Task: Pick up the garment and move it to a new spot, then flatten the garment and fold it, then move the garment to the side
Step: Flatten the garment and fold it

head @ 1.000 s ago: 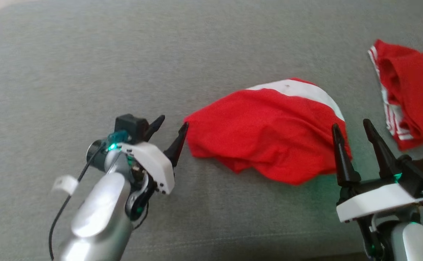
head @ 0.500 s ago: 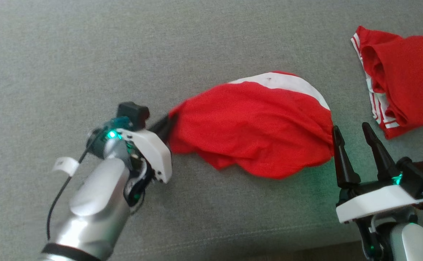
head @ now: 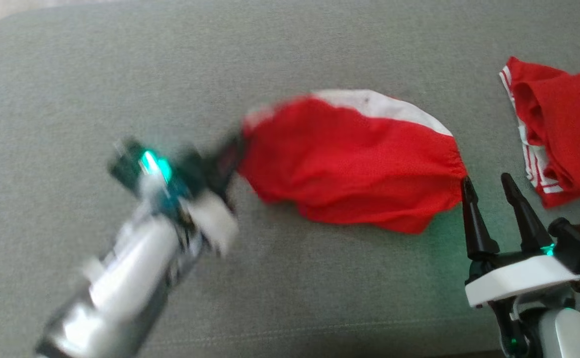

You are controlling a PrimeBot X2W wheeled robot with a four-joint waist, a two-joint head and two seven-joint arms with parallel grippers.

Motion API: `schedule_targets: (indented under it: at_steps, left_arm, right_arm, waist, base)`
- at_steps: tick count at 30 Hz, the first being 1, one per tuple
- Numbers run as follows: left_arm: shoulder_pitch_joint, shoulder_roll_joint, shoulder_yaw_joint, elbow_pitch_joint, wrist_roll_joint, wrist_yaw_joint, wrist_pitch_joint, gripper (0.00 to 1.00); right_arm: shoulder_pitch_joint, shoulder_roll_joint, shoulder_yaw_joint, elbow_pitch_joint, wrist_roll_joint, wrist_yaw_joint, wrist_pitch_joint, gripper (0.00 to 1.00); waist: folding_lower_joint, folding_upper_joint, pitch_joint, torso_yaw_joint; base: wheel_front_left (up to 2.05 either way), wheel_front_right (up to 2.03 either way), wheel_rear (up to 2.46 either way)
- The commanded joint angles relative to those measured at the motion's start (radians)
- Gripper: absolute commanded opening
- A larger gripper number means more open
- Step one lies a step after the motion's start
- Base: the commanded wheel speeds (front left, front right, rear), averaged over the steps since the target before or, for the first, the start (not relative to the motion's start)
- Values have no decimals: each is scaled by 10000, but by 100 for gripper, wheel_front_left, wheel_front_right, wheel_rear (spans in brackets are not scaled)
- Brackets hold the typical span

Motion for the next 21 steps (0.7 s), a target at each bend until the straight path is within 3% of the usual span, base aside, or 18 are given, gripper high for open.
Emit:
schedule_targets:
  at_steps: [1, 9, 13, 14, 15, 16, 17, 21]
  left_arm:
    - [409, 399, -14, -393, 170, -68, 19, 0]
    - [2019, 799, -1556, -401, 847, -285, 518, 0]
    - [2245, 654, -1650, 47, 639, -277, 502, 0]
    - [2241, 617, -1551, 118, 548, -201, 434, 11]
    - [2253, 562, -1418, 169, 399, -131, 373, 40]
    - [2255, 523, -1282, 188, 262, -61, 307, 87]
    - [2256, 491, -1150, 186, 133, 5, 248, 100]
    - [2403, 408, -631, -64, -397, 239, 19, 100]
  right_arm:
    - [-157, -55, 166, -308, 78, 39, 27, 100]
    - [-121, -55, 64, -372, 100, 39, 203, 100]
    - [-160, -55, 71, -425, 75, 39, 312, 100]
    - [-155, -55, 53, -451, 67, 39, 328, 100]
    - [-137, -55, 29, -475, 61, 39, 349, 100]
    - [-118, -55, 7, -502, 60, 39, 372, 100]
    - [-105, -55, -13, -528, 54, 39, 391, 100]
    - [-34, -55, -71, -583, 35, 39, 448, 100]
  waist:
    - [0, 0, -43, 102]
    - [0, 0, -56, 525]
    - [0, 0, -102, 619]
    - [0, 0, -128, 648]
    - [0, 0, -157, 674]
    - [0, 0, -175, 690]
    - [0, 0, -199, 703]
    - [0, 0, -333, 710]
  base:
    - [0, 0, 0]
    - [0, 0, 0]
    - [0, 0, 0]
    - [0, 0, 0]
    - [0, 0, 0]
    - [0, 0, 0]
    - [0, 0, 0]
    - [0, 0, 0]
